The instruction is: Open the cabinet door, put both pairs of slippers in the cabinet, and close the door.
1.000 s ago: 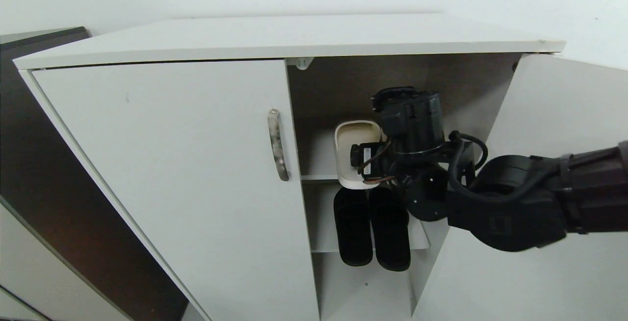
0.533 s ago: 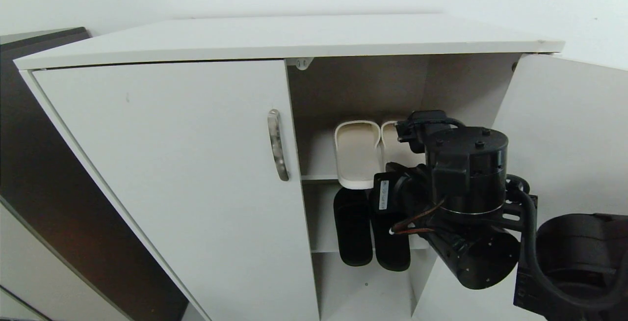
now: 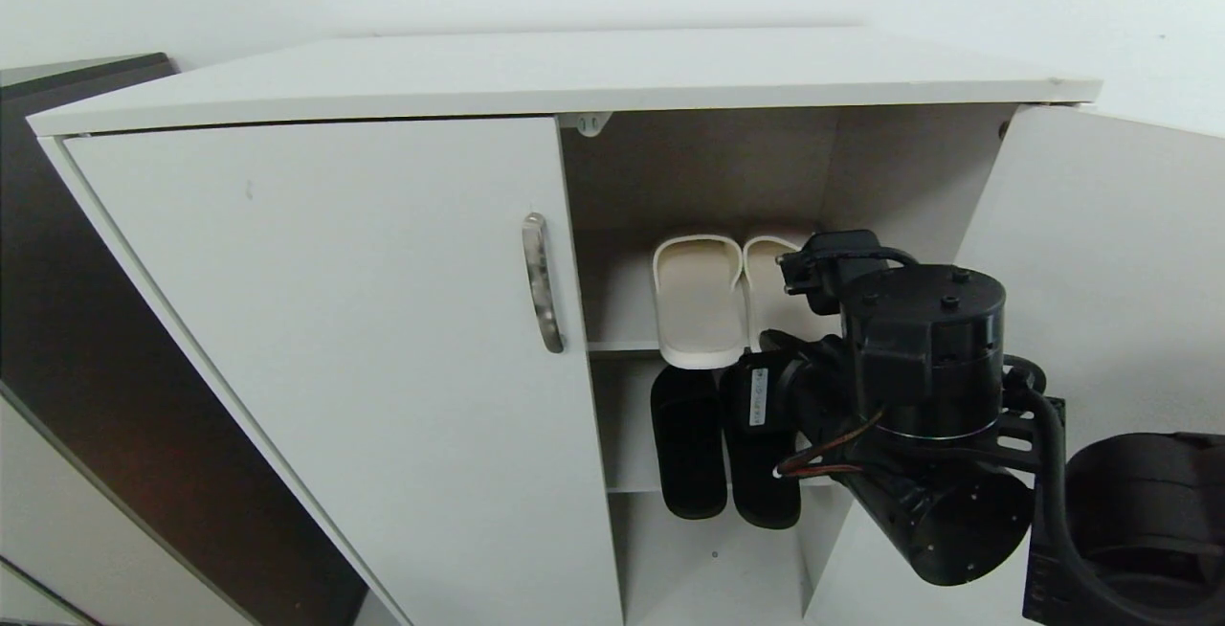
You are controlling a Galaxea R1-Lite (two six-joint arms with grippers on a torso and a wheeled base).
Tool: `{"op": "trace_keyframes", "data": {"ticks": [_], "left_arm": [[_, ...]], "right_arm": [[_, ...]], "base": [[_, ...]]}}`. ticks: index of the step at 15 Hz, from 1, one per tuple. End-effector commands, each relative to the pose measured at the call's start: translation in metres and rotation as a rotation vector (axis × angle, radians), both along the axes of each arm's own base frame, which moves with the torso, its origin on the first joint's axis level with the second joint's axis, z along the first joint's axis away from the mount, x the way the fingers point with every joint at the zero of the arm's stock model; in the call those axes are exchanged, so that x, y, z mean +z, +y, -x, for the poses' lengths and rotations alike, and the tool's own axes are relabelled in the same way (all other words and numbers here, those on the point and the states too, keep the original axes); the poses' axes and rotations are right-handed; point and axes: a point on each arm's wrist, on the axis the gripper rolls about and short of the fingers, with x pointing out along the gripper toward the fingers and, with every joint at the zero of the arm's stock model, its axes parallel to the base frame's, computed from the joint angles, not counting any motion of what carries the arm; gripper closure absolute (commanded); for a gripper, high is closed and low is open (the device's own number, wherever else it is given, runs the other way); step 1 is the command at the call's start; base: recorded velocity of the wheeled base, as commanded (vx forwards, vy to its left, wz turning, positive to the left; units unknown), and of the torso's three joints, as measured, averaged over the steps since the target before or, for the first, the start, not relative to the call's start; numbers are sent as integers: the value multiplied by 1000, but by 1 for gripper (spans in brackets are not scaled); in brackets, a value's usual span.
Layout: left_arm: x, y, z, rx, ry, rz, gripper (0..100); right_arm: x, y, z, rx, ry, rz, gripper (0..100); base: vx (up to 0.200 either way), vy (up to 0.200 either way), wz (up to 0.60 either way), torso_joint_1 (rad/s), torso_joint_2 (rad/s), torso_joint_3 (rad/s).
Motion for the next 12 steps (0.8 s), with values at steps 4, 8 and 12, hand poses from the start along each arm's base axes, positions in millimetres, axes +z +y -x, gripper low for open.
{"op": "trace_keyframes", "data": {"ticks": [4, 8, 12], "left_arm": [[0, 0, 0, -2, 0, 0, 100], [0, 0, 0, -2, -2, 0, 100], [0, 0, 0, -2, 0, 0, 100]], "right_arm": [[-3, 1, 0, 1, 6, 9, 100], [-5, 1, -1, -1, 9, 11, 100], [-6, 1, 0, -1, 13, 19, 100]], "base": [[-50, 0, 0, 1, 1, 1], [-200, 0, 0, 4, 1, 1], [-200, 0, 0, 2, 2, 2]]}}
